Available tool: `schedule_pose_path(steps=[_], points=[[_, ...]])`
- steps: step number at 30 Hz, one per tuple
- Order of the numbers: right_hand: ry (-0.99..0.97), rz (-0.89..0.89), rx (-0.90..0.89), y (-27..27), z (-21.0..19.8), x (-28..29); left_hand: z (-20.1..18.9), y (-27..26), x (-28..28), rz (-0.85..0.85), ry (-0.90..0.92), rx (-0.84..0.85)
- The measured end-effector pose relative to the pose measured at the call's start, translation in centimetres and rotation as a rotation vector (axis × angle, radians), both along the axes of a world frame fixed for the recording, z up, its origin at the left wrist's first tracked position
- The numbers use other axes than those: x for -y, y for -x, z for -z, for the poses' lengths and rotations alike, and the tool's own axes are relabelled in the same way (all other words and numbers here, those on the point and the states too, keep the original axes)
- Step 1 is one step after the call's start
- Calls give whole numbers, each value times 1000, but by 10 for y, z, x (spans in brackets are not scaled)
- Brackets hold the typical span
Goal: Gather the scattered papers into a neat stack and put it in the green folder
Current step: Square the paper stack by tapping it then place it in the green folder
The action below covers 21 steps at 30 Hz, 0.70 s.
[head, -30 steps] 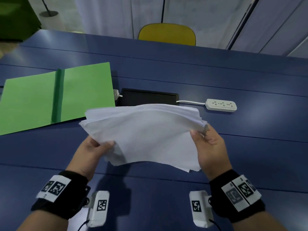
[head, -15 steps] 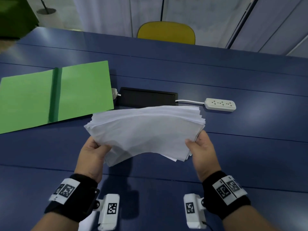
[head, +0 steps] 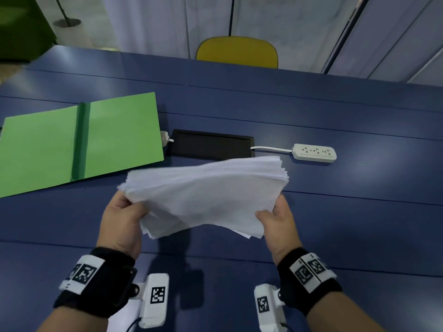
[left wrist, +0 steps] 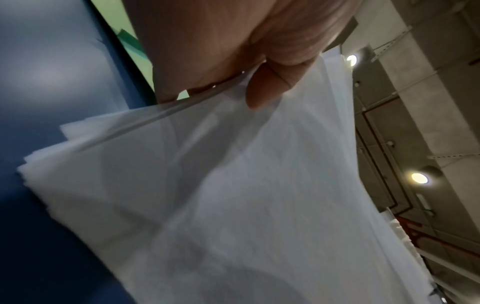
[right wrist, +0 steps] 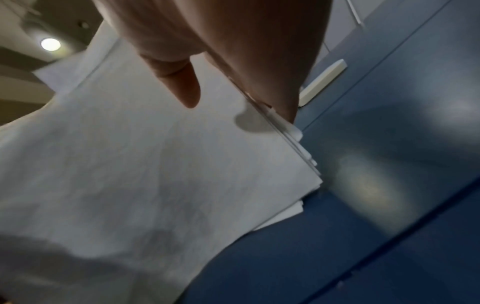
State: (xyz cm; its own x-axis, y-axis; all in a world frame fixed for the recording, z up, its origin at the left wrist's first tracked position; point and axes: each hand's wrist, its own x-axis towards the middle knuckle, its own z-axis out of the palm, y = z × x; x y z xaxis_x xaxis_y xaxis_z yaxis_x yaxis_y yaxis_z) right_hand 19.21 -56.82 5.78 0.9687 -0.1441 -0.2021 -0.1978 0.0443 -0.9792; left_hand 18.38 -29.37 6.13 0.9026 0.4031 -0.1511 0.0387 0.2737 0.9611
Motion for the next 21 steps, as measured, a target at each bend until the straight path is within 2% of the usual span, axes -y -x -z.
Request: schedule_pose_path(steps=[4,7,10,14,19,21], points=[[-2,17,-14,0,2,-3,-6,0,-2,-11,57,30],[25,-9,-97,1,12,-6,3,4,-3,18,53,-49],[73,-1,-122,2,14,-10,15,8,-2,-21,30,-118],[67,20,-33,1,3,-7,13,8,-1,-81,-19,-64],[119,-9,-35,1,0,3,4,7,-2,8,-168,-2],[103,-11,-18,0,-5,3,-4,5,-3,-11,-160,19]])
